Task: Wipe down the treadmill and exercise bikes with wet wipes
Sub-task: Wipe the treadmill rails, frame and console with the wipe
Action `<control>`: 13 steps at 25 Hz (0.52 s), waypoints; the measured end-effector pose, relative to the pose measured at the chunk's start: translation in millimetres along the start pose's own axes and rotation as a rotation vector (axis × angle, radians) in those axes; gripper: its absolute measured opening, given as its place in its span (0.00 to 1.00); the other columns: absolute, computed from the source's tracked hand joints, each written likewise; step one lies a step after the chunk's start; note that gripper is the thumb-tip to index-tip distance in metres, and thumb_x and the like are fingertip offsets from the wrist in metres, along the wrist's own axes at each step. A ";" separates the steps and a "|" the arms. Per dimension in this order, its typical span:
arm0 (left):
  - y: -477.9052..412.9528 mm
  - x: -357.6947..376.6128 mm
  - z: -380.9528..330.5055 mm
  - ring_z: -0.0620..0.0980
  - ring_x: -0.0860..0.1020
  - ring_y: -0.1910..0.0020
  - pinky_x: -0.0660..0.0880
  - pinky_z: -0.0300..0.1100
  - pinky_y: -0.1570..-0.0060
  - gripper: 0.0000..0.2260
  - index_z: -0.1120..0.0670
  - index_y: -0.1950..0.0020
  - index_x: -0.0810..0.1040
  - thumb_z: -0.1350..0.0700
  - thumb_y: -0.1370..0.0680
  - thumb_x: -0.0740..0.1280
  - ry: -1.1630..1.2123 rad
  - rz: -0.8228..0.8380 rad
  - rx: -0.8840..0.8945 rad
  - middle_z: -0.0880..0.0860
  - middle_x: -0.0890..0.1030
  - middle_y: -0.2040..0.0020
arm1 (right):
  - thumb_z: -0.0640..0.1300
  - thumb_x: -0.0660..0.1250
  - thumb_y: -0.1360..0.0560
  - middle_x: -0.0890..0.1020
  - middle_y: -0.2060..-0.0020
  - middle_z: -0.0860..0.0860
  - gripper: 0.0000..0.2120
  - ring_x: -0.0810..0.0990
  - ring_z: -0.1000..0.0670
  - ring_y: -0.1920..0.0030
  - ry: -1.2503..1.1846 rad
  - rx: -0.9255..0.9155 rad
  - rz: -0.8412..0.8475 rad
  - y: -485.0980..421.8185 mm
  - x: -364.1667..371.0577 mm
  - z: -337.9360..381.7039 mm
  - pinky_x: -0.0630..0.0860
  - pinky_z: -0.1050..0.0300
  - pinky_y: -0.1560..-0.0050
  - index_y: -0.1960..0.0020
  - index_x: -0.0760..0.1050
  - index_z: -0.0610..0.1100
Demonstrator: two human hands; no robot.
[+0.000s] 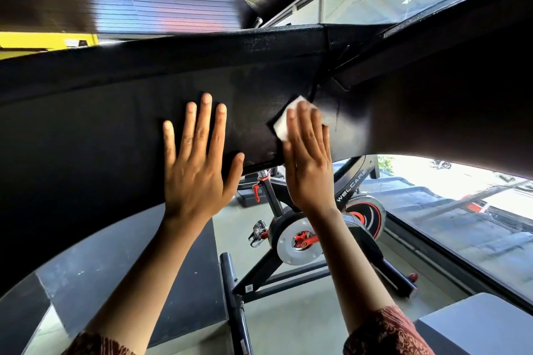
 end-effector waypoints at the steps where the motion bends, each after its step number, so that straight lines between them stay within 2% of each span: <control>1: 0.1 -0.4 0.3 0.58 0.53 0.24 0.44 0.55 0.26 0.30 0.59 0.22 0.55 0.44 0.19 0.53 0.007 -0.003 0.005 0.60 0.55 0.23 | 0.46 0.48 0.16 0.54 0.24 0.49 0.22 0.49 0.48 0.23 0.000 0.010 -0.001 9.2 3.0 -1.8 0.48 0.50 0.24 0.24 0.57 0.41; 3: 1.2 -2.2 -0.3 0.58 0.54 0.24 0.44 0.56 0.26 0.29 0.59 0.22 0.56 0.45 0.19 0.54 0.025 -0.011 0.018 0.60 0.56 0.23 | 0.50 0.45 0.16 0.54 0.24 0.48 0.24 0.47 0.50 0.23 -0.094 0.251 -0.072 23.0 6.1 -11.4 0.46 0.50 0.24 0.24 0.58 0.39; 4: 2.6 -3.1 -0.6 0.58 0.54 0.24 0.45 0.56 0.26 0.29 0.59 0.23 0.57 0.45 0.20 0.54 0.039 -0.013 0.029 0.60 0.56 0.23 | 0.49 0.45 0.16 0.54 0.24 0.47 0.24 0.46 0.49 0.23 -0.106 0.282 -0.082 28.8 10.0 -3.9 0.45 0.50 0.24 0.25 0.58 0.38; 7: 3.4 -6.4 5.9 0.58 0.55 0.24 0.46 0.53 0.26 0.28 0.57 0.23 0.59 0.46 0.20 0.55 0.061 -0.019 0.064 0.60 0.58 0.23 | 0.47 0.49 0.17 0.58 0.25 0.47 0.22 0.51 0.47 0.23 0.081 -0.007 0.030 33.2 23.4 33.4 0.49 0.47 0.24 0.25 0.59 0.41; 8: 2.6 -7.9 10.5 0.58 0.55 0.24 0.46 0.53 0.26 0.28 0.56 0.23 0.60 0.45 0.21 0.56 0.057 -0.018 0.066 0.59 0.57 0.23 | 0.47 0.49 0.17 0.58 0.25 0.47 0.22 0.52 0.48 0.23 0.134 -0.018 0.028 24.0 21.0 33.7 0.49 0.47 0.25 0.25 0.58 0.42; 9: 0.2 -9.7 16.3 0.58 0.55 0.24 0.45 0.53 0.26 0.28 0.55 0.23 0.60 0.45 0.21 0.56 0.049 -0.020 0.058 0.59 0.57 0.23 | 0.47 0.49 0.17 0.57 0.24 0.46 0.23 0.51 0.49 0.23 0.133 0.048 -0.004 9.0 16.6 32.4 0.49 0.48 0.25 0.24 0.57 0.42; 11: -8.6 -13.5 26.1 0.58 0.54 0.24 0.45 0.52 0.26 0.29 0.54 0.23 0.59 0.44 0.21 0.57 0.044 -0.027 0.028 0.59 0.56 0.23 | 0.47 0.48 0.17 0.56 0.24 0.43 0.24 0.50 0.46 0.23 0.031 0.143 -0.047 -25.1 14.0 43.0 0.48 0.49 0.25 0.24 0.57 0.40; 13: -19.0 -16.7 32.2 0.58 0.53 0.24 0.44 0.52 0.26 0.30 0.54 0.22 0.58 0.43 0.22 0.56 0.030 -0.022 0.014 0.59 0.55 0.23 | 0.46 0.51 0.18 0.60 0.25 0.42 0.23 0.54 0.43 0.24 -0.023 -0.020 -0.022 -45.0 22.6 68.3 0.51 0.48 0.24 0.25 0.60 0.39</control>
Point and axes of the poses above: each hand's wrist, its own y-axis away from the middle knuckle, its own x-axis out of the palm, z = x × y, the point moved 7 cm from there along -y, towards the middle knuckle
